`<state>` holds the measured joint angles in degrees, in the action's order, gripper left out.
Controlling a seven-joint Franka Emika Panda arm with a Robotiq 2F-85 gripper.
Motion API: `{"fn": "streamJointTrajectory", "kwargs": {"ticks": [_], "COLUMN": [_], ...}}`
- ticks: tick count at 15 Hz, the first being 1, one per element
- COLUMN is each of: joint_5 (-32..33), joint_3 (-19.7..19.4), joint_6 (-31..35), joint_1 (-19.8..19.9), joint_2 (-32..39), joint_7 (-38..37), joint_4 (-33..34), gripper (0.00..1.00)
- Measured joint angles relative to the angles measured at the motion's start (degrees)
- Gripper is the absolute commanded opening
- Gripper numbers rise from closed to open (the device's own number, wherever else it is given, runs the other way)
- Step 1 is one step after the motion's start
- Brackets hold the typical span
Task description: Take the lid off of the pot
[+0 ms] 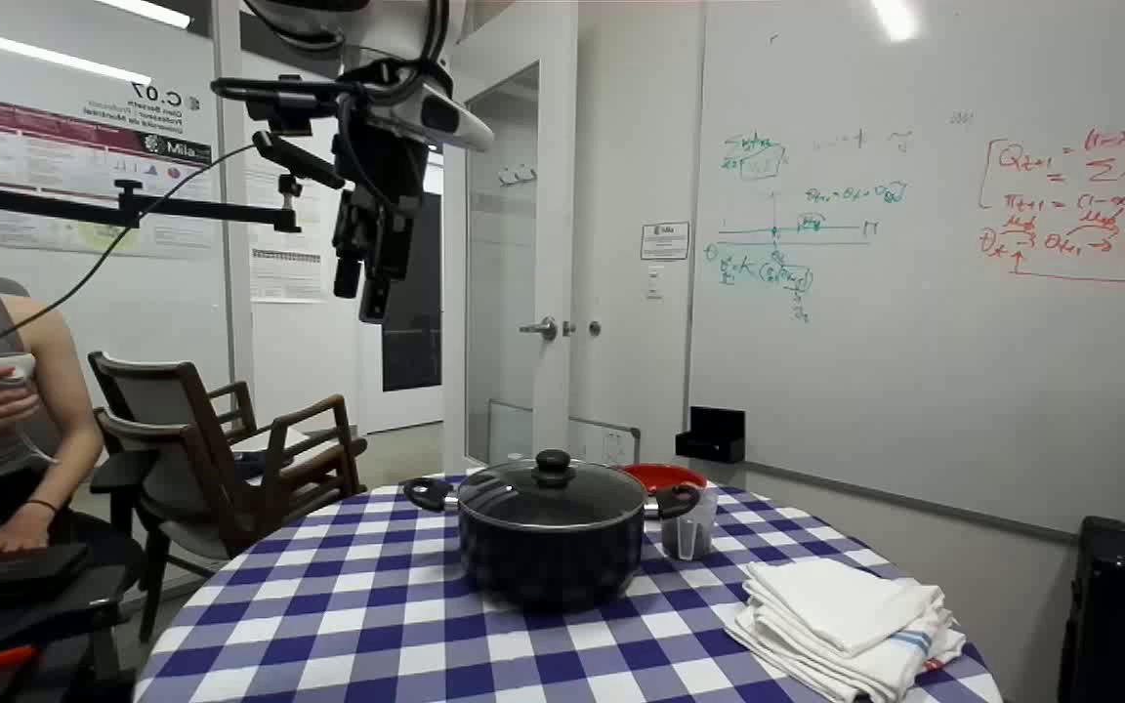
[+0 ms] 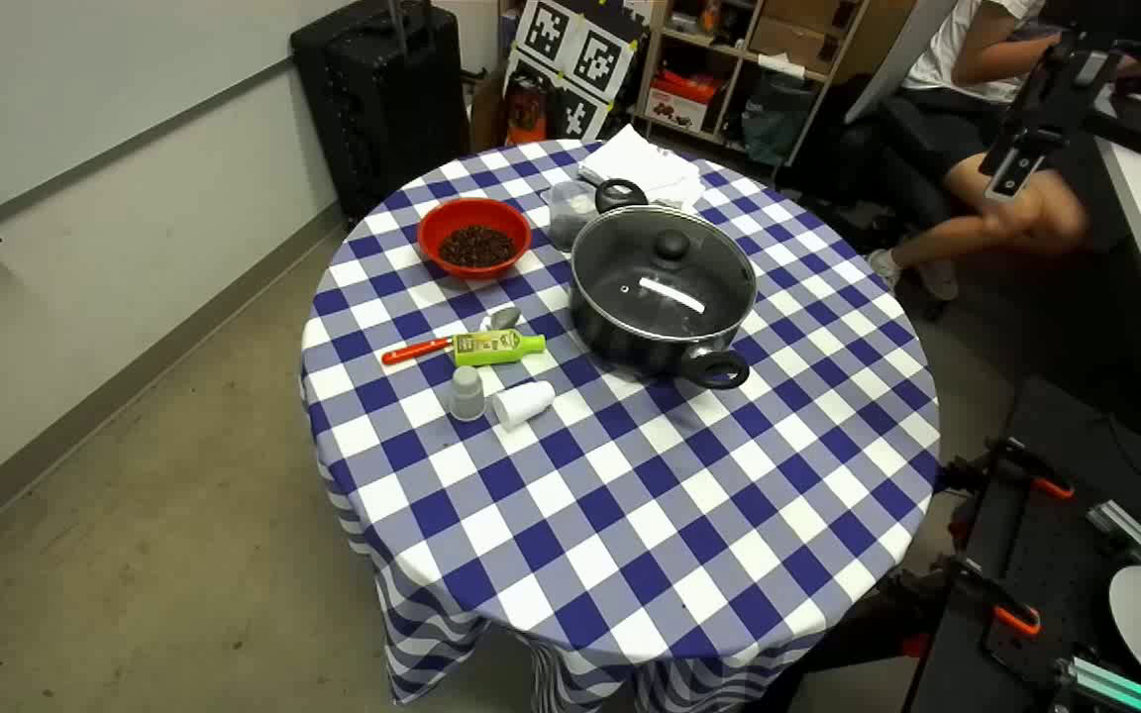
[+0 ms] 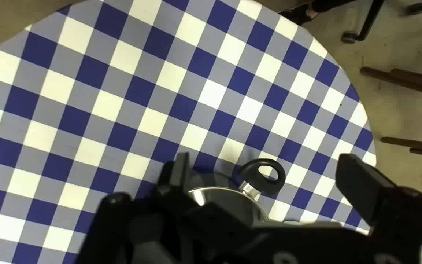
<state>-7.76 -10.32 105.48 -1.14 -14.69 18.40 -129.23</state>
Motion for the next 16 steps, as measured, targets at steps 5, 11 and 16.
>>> {"fn": "streamJointTrajectory", "kwargs": {"ticks": [5,11,16], "joint_5": [0.0,-0.09,0.3], "joint_3": [0.6,2.23,6.64], "joint_6": [0.02,0.53,4.98], "joint_1": [0.7,0.67,0.35], "joint_2": [0.19,4.96,13.61], "joint_7": [-0.01,1.13,-0.52], "joint_4": [0.0,2.17,10.26], "gripper": [1.0,1.0,1.0]}}
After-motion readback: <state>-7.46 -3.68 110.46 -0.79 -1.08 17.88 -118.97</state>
